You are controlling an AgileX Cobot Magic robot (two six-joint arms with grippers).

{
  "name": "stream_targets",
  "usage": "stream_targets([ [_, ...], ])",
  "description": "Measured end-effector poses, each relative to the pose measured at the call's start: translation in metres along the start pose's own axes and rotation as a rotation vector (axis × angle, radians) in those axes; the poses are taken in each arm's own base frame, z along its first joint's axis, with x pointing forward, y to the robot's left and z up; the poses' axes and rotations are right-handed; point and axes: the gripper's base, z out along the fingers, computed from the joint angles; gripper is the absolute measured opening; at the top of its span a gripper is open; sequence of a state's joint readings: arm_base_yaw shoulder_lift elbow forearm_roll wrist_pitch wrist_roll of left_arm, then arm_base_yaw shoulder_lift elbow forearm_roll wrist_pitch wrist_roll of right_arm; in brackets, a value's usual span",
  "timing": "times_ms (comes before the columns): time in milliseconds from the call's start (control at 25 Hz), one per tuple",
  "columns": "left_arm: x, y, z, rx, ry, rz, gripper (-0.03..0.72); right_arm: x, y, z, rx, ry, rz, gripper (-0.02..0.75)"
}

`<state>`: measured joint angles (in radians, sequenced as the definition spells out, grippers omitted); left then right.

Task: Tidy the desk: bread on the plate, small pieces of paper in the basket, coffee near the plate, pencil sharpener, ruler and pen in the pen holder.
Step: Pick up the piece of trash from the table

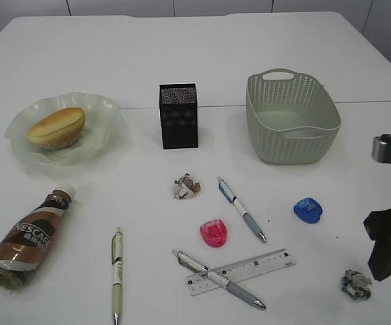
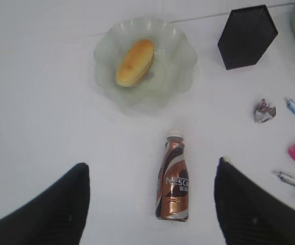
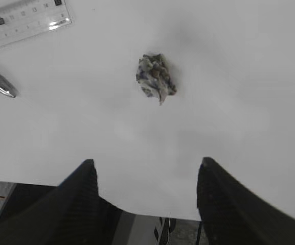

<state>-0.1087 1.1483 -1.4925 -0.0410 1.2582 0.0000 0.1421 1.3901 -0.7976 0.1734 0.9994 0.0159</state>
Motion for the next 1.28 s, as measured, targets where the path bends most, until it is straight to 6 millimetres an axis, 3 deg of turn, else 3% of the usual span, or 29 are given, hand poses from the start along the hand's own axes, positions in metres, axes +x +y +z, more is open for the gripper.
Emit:
stream_targets([
  [200, 0.017, 0.002, -0.046, -0.037, -0.123, -0.002, 0.550, -0.014, 0.005, 0.028, 0.007, 0.028, -0.033, 0.452],
  [400, 0.028, 0.001, -0.068, -0.036, -0.182, -0.003, 0.550, -0.024, 0.014, 0.052, 0.014, 0.024, -0.062, 0.452],
  [1280, 0.032, 0.001, -0.075, -0.036, -0.202, -0.004, 0.549, -0.037, 0.007, 0.093, 0.073, 0.072, -0.102, 0.452],
])
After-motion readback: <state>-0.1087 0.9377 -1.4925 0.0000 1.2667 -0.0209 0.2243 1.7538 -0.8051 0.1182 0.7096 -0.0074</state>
